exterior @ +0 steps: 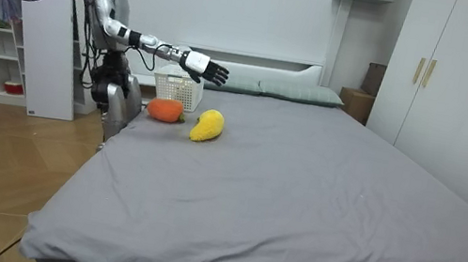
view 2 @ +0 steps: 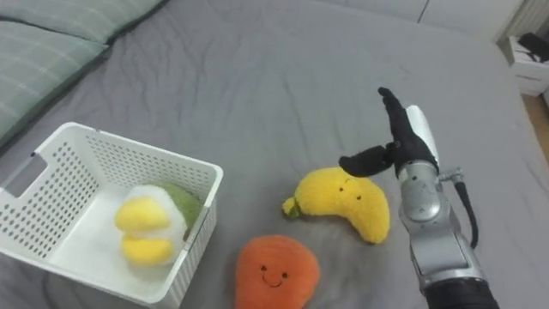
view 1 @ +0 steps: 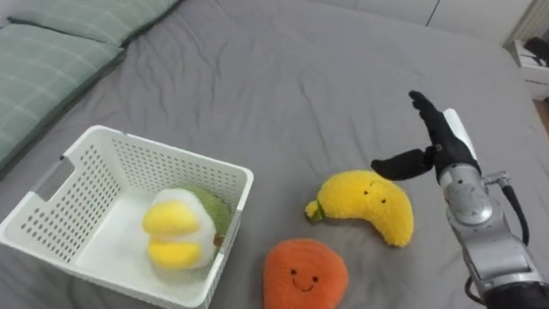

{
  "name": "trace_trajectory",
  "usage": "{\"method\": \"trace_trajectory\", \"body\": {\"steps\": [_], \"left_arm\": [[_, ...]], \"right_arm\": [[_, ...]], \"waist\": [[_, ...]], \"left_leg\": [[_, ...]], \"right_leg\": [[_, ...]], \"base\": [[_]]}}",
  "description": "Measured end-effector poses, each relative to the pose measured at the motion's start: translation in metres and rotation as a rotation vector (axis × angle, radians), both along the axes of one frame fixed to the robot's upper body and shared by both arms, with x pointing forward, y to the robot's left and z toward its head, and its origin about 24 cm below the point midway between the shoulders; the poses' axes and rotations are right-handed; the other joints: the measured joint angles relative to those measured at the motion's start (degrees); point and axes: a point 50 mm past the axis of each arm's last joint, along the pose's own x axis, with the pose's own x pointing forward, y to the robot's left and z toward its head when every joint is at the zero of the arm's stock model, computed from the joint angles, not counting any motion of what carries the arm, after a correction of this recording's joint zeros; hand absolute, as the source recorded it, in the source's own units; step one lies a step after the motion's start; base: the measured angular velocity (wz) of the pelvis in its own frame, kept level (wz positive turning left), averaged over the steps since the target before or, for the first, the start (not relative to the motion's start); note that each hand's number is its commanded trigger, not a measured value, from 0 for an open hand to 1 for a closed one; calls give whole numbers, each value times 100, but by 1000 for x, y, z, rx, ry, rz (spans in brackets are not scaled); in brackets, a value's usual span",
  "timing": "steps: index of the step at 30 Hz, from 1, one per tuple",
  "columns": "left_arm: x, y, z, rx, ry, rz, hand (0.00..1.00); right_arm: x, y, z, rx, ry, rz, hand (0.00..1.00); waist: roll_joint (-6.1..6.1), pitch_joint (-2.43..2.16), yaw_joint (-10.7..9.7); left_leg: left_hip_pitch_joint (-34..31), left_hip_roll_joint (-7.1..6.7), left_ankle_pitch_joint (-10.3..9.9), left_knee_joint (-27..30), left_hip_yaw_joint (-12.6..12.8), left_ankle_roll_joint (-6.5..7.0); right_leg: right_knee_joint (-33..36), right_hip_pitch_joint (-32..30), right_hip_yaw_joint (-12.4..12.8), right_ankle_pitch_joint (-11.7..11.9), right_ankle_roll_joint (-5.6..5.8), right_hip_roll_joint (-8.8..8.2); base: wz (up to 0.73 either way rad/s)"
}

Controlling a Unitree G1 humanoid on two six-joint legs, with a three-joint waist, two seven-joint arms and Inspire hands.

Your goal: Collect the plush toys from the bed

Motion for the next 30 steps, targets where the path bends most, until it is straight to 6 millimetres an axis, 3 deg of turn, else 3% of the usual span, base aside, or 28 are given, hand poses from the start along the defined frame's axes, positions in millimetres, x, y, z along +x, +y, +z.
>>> {"method": "trace_trajectory", "body": {"steps": [8, 10, 12, 16, 23, 24, 30], "left_arm": [[39, -2, 4, -5, -88, -117, 0], [49, -3, 4, -6, -110, -138, 0], [55, -4, 5, -19, -127, -150, 0], [65, -7, 6, -27, -147, -180, 0], [70, -11, 4, -44, -174, -182, 0], [70, -11, 4, -50, -180, -166, 0], [70, -12, 4, -85, -189, -181, 0]], "right_arm": [[-1, -24, -32, -28, 171, -122, 0], [5, -29, -29, -40, 177, -138, 0], [13, -34, -24, -72, 178, -155, 0], [21, -36, -15, -136, 142, -146, 0], [21, -41, -20, -251, 199, -109, 0], [23, -41, -18, -263, 192, -101, 0], [24, -38, -18, -281, 180, -79, 0]], "waist": [[-148, 23, -73], [-122, 46, -61], [-52, 98, -62], [12, 135, -32], [68, 196, 310], [76, 238, 333], [97, 268, 542]], "left_leg": [[-527, 10, 10, 153, 88, 9], [-764, 24, 17, 222, 127, 17], [-968, 22, 29, 242, 138, 33], [-1267, 24, 42, 240, 137, 28], [-1573, 34, 49, 230, 52, 21], [-1629, 32, 49, 233, 9, 21], [-1834, 15, 50, 239, -176, 19]], "right_leg": [[89, -575, 75, 42, -22, -2], [120, -810, 116, 80, -35, -5], [165, -1038, 114, 86, -35, -19], [179, -1353, 116, 92, -43, -18], [175, -1649, 24, 89, -42, -19], [162, -1678, -40, 89, -42, -20], [159, -1819, -176, 89, -42, -18]], "base": [[-5], [-12], [-6], [0], [4], [15], [16]]}}
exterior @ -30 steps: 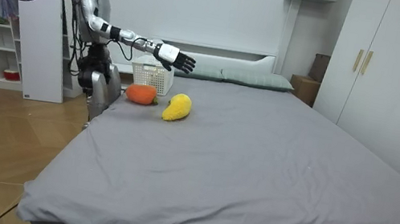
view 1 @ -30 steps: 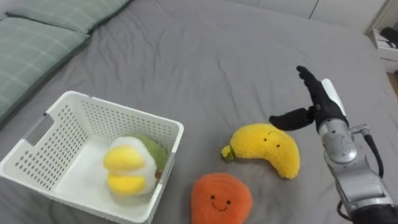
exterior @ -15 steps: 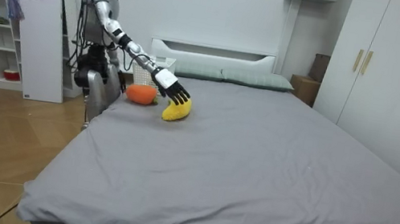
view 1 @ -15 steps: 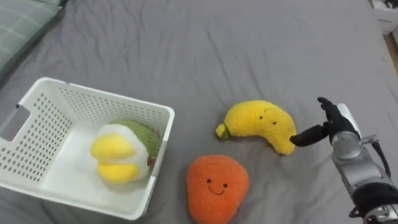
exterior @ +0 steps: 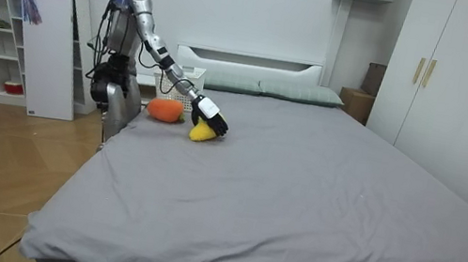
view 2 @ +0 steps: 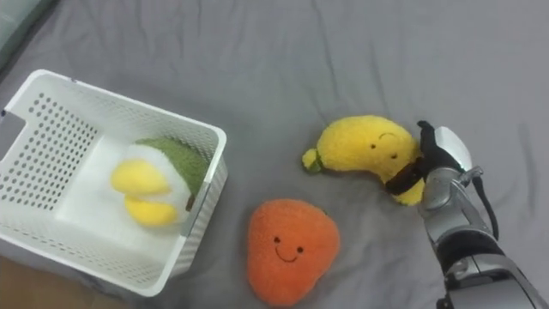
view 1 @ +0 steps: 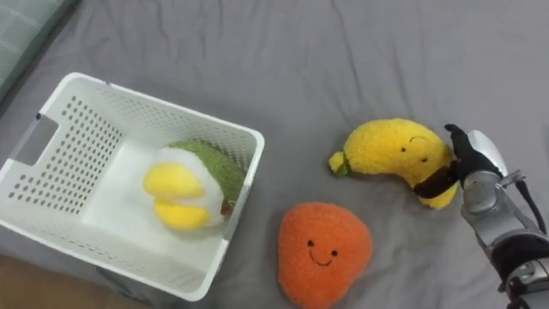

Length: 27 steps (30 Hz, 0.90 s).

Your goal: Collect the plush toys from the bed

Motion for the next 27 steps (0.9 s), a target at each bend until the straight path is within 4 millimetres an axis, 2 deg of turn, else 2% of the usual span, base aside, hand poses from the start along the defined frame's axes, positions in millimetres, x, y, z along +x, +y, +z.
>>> {"method": "trace_trajectory", "body": {"steps": [7, 8, 9, 10, 13, 20, 27], "left_arm": [[-1, 0, 0, 0, 4, 0, 0], [-1, 0, 0, -1, 1, 0, 0], [0, 0, 0, -1, -2, 0, 0], [0, -1, 0, -2, -2, -1, 0], [1, -1, 0, -2, -3, -2, 0], [2, -2, 0, -3, -9, -3, 0], [5, -3, 1, -5, -19, -18, 0]], "right_arm": [[2, 0, 3, -9, -31, -6, 0], [2, 0, 3, -9, -35, -7, 57], [2, 0, 4, -12, -41, -12, 84], [2, 0, 4, -13, -42, -14, 100], [2, -2, 4, -19, -50, -26, 100], [5, -6, 8, -12, -54, -57, 100], [2, -13, 6, -20, -25, -86, 100]], "waist": [[1, 0, 32], [5, -3, 21], [8, -2, 18], [10, -2, 20], [34, 1, 21], [99, 39, 27], [104, 39, 38]], "left_leg": [[-109, -17, 0, 2, -60, 0], [-144, -19, 0, 3, -76, 0], [-178, -19, 1, 3, -79, -1], [-187, -19, 3, 4, -79, -3], [-222, -20, 3, 38, -94, -3], [-285, -29, 7, 88, -136, -9], [-279, -34, 11, 90, -156, -13]], "right_leg": [[-6, -78, -21, 0, 1, -6], [-3, -110, -23, 0, 1, -6], [-3, -144, -22, -1, 1, -5], [-3, -152, -21, -1, 1, -5], [-4, -158, -21, -1, 1, -4], [6, -191, -40, -3, 3, -47], [10, -180, -91, -6, 7, -55]], "base": [[4], [0], [0], [0], [4], [2], [0]]}}
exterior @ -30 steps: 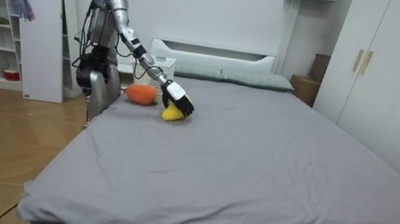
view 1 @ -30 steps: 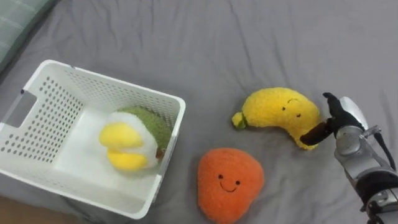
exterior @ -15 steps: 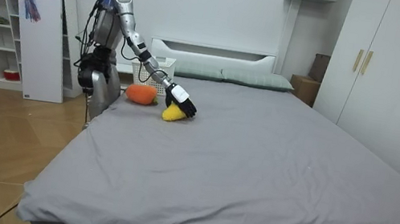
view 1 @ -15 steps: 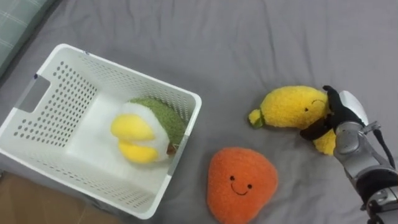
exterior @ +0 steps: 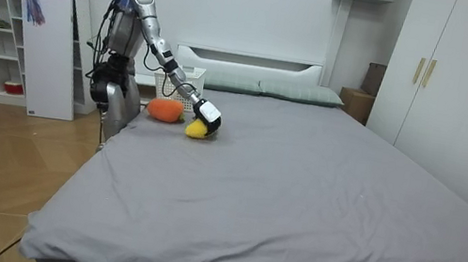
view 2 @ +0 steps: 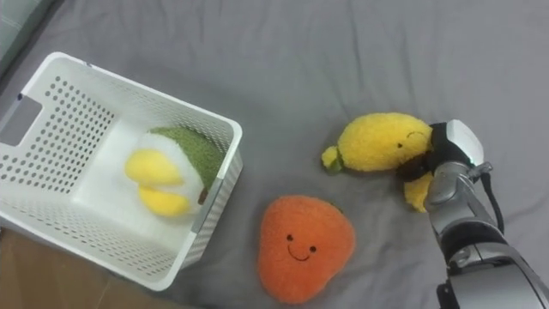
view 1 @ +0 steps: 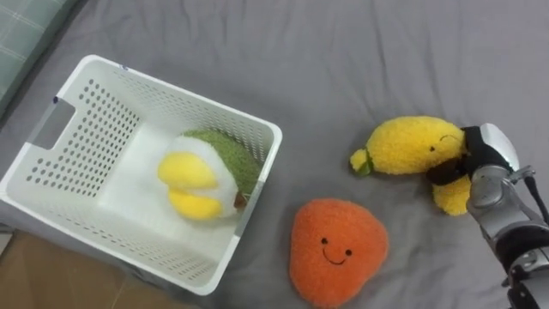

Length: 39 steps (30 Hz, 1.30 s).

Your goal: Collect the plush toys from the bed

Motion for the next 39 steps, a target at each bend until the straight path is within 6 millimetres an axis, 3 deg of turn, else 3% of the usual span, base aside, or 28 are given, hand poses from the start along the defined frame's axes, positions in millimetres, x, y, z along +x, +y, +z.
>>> {"method": "trace_trajectory", "body": {"steps": [4, 11, 14, 20, 24, 27, 35, 37, 39], "left_arm": [[1, 0, 1, -1, -18, -3, 0], [-6, 4, 2, 6, -23, 14, 0], [-13, 7, 1, 10, -14, 47, 0], [-31, 15, 0, 28, 15, 80, 0], [-39, 15, 0, 25, 31, 94, 0], [-42, 15, 0, 20, 36, 119, 0], [-64, 18, -1, 22, 68, 171, 0], [-63, 18, -1, 22, 67, 171, 0], [-66, 17, -2, 20, 76, 174, 0]], "right_arm": [[2, 1, 2, 0, -10, 7, 100], [22, 19, 37, 4, -209, 108, 100], [22, 28, 47, -12, -283, 154, 100], [16, 55, 74, -14, -444, 286, 100], [13, 70, 93, 4, -515, 356, 100], [13, 77, 105, 4, -546, 393, 100], [6, 97, 143, -19, -686, 488, 100], [4, 100, 151, -35, -716, 502, 100], [3, 102, 153, -32, -725, 516, 100]], "waist": [[0, -1, -30], [-16, -28, -225], [-54, -74, -316], [-183, -220, -541], [-161, -268, -678], [-113, -337, -675], [-95, -329, -672], [-116, -313, -624], [-139, -263, -496]], "left_leg": [[70, -2, 0, -1, -8, 0], [393, -3, 0, -13, -6, 0], [629, -4, 0, -27, 3, 0], [1242, -16, -2, -147, 11, -1], [1524, -26, -17, -156, -12, -7], [1636, -53, -24, -147, -5, -11], [1839, -65, 20, -201, -12, -10], [1846, -71, 25, -217, -25, -7], [1920, -79, 25, -262, -33, -1]], "right_leg": [[0, 78, 13, -2, 3, -1], [-15, 421, -86, -5, 8, -9], [-19, 659, -128, -7, 11, -18], [-130, 1275, -98, -37, 57, -8], [-132, 1591, -77, -39, 59, 30], [-126, 1686, 39, -78, 34, 27], [-135, 1877, -37, -99, 35, 10], [-134, 1886, -99, -103, 40, -2], [-138, 1952, -104, -114, 58, -7]], "base": [[1], [3], [0], [1], [2], [-6], [2], [8], [0]]}}
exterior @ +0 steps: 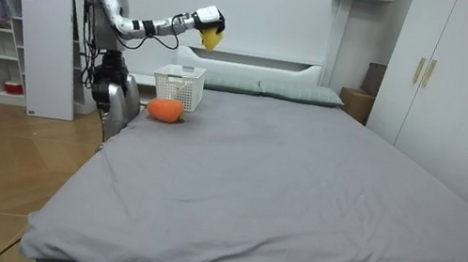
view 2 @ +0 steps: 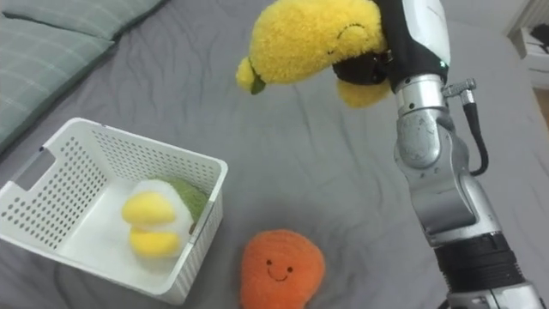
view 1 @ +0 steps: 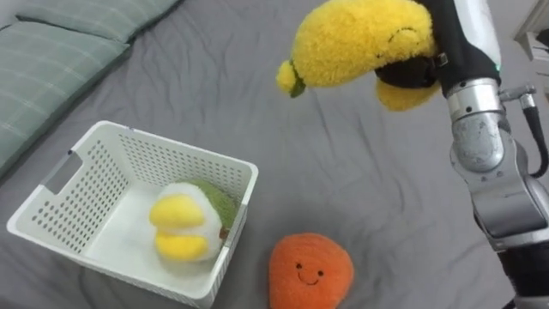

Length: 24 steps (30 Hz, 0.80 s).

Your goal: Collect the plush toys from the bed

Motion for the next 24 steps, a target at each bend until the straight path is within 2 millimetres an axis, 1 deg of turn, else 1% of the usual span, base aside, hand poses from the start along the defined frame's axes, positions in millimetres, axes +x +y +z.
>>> {"method": "trace_trajectory", "body": {"steps": [1, 3, 7, 9, 10, 12, 13, 15, 17, 18, 19, 20, 21, 23, 24], "left_arm": [[1, 0, 0, -1, -2, 1, 0], [2, -1, 0, -3, -6, 0, 0], [3, -2, -1, -6, -5, -4, 0], [4, -3, -1, -9, 2, -3, 0], [6, -3, -1, -10, 0, -4, 0], [10, -3, -1, -12, -2, -9, 0], [11, -4, -1, -14, -3, -11, 0], [14, -4, -1, -16, -3, -13, 0], [17, -4, 0, -17, -9, -15, 0], [17, -5, 0, -18, -9, -14, 0], [18, -5, 0, -18, -13, -16, 0], [19, -6, 0, -17, -20, -22, 0], [20, -6, 0, -13, -15, -36, 0], [22, -6, 0, -7, -12, -54, 0], [19, -5, 0, -1, 7, -64, 0]], "right_arm": [[0, 0, 0, 0, 1, 2, 100], [0, 3, 0, 9, -1, 9, 100], [1, 12, -4, 30, 25, 27, 100], [1, 22, -9, 21, 66, 64, 100], [1, 25, -11, 21, 77, 74, 100], [0, 40, -17, 2, 120, 124, 100], [0, 42, -18, -5, 130, 137, 100], [1, 58, -19, -32, 158, 196, 100], [2, 68, -18, -22, 165, 227, 100], [2, 71, -18, -12, 169, 240, 96], [2, 72, -18, -9, 174, 246, 91], [2, 76, -20, 1, 190, 264, 76], [2, 79, -22, 13, 208, 278, 70], [2, 82, -25, 26, 234, 297, 70], [4, 86, -29, 10, 256, 304, 69]], "waist": [[-8, 0, 17], [-55, 32, 89], [-74, 44, 196], [-73, 45, 321], [-73, 45, 343], [-73, 45, 451], [-73, 45, 486], [-75, 46, 578], [-86, 47, 658], [-94, 47, 774], [-101, 48, 814], [-109, 52, 925], [-115, 53, 978], [-122, 55, 1092], [-126, 58, 1135]], "left_leg": [[3, -1, -2, -12, -5, 1], [0, -7, -2, -46, -50, 1], [-4, -19, -3, -52, -104, 4], [0, -19, -3, -55, -106, 5], [1, -18, -3, -55, -111, 5], [6, -15, -2, -52, -108, 5], [-9, -15, -2, -53, -110, 5], [-33, -18, -3, -55, -132, 4], [-33, -22, -2, -53, -147, 4], [-30, -25, -2, -54, -166, 3], [-23, -26, -2, -53, -165, 4], [-9, -27, -1, -53, -170, 4], [3, -36, -2, -53, -187, 4], [1, -39, -1, -51, -218, 5], [-23, -51, 0, -44, -284, 2]], "right_leg": [[-1, 1, -2, -1, 2, 0], [-2, 1, -69, -3, 5, -10], [-4, 4, -118, -2, 8, -17], [-6, 2, -72, -2, 9, -13], [-6, 2, -73, -2, 9, -13], [-6, 2, -66, -3, 9, -12], [-4, 2, -69, -3, 9, -13], [0, 3, -89, -3, 9, -14], [0, 9, -112, -3, 9, -15], [-1, 19, -139, -3, 10, -17], [-4, 24, -145, -3, 10, -17], [-17, 49, -176, -3, 10, -18], [-66, 98, -204, -2, 11, -19], [-69, 104, -204, -2, 12, -17], [-70, 112, -246, -2, 13, -19]], "base": [[3], [8], [4], [0], [0], [0], [0], [5], [5], [5], [5], [5], [8], [10], [15]]}}
